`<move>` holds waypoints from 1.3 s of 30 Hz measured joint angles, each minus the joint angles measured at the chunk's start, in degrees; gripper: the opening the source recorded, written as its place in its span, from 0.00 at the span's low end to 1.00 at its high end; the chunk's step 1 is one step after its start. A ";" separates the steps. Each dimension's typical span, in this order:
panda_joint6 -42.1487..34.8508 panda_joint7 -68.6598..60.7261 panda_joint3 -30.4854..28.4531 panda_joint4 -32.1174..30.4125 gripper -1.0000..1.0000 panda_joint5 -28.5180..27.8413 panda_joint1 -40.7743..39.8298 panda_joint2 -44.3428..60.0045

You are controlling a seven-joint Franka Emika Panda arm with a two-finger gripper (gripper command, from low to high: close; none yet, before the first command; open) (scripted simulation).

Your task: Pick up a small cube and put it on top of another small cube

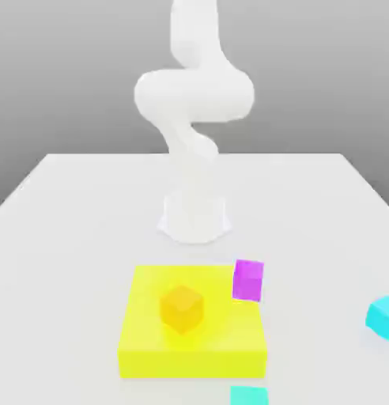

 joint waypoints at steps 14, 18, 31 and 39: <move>8.29 9.39 5.78 0.41 0.50 -5.98 -2.68 29.48; 10.66 11.75 6.40 0.52 0.50 -7.26 -2.42 37.77; 20.43 15.69 7.09 1.37 0.50 -6.88 -0.50 64.09; 24.78 16.78 5.69 2.51 0.00 -8.26 0.64 69.79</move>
